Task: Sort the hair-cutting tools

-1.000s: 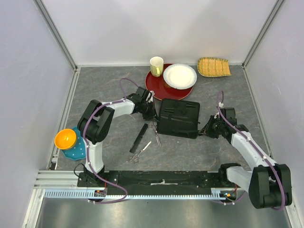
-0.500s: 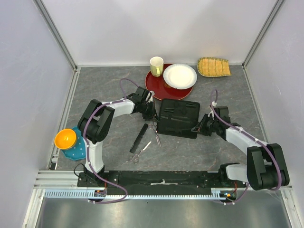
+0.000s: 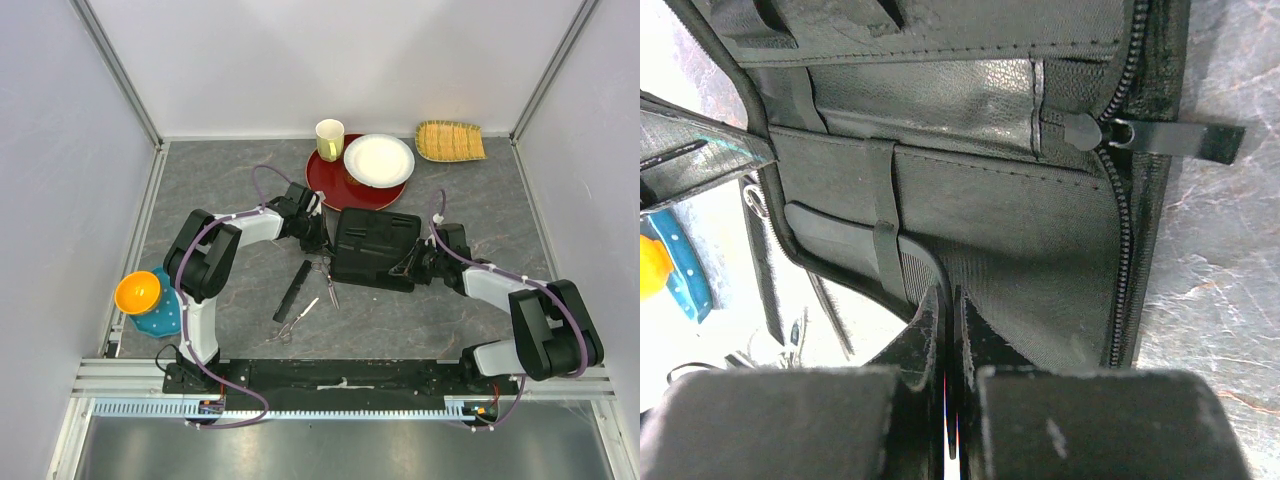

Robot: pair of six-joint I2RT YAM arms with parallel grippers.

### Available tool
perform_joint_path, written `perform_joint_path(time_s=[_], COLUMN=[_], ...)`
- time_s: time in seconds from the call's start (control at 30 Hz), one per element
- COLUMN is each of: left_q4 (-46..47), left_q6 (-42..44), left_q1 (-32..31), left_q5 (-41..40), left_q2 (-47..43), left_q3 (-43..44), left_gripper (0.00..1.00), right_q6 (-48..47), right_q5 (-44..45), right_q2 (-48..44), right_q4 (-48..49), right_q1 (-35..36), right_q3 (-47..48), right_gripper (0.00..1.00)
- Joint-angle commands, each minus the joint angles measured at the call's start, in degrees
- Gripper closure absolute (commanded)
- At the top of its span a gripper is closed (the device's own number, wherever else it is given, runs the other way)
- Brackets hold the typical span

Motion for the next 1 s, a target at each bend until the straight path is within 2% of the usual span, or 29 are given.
perform_joint_path(time_s=[0.0,0.07,0.17,0.2,0.3,0.4,0.5,0.73,0.97], left_q4=[-0.2,-0.5,-1.0,-1.2,-2.3,-3.5,-3.8,-3.8,-3.4], left_q6=[-1.2,-1.3,-1.4,-1.3,-1.0,-0.5,-0.2,-0.1,0.1], left_q1=[-1.9,-1.9,-1.9,-1.9,-1.9,-1.9,-1.9,-1.9,-2.3], left_q5=[2.8,2.3,1.9,1.9,1.1,0.1,0.1,0.8,3.0], left_q2=[1.6,1.6,2.0,2.0,2.4,2.4,2.1,1.7,1.2], left_q3=[0.2,0.1,0.0,0.1,0.6,1.2,1.2,1.3,1.4], left_gripper=[0.97,0.97,0.97,0.97,0.97,0.97,0.97,0.96,0.97], right_q6=[0.9,0.8,0.8,0.7,1.5,2.4,2.3,0.9,-1.5], right_q5=[5.4,6.4,8.4,8.9,11.3,12.5,13.5,17.9,21.3], right_q2=[0.5,0.3,-0.3,-0.8,-3.7,-7.7,-10.7,-17.1,-21.0], right_q4=[1.5,0.4,-1.7,-3.5,-6.9,-9.6,-12.3,-22.6,-30.4], right_q1=[0.8,0.9,0.9,0.9,0.8,0.8,0.1,-0.8,-0.8], right_q3=[-3.0,-3.4,-3.1,-3.2,-3.8,-5.2,-5.9,-2.9,5.9], right_gripper=[1.00,0.98,0.82,0.68,0.48,0.38,0.34,0.33,0.40])
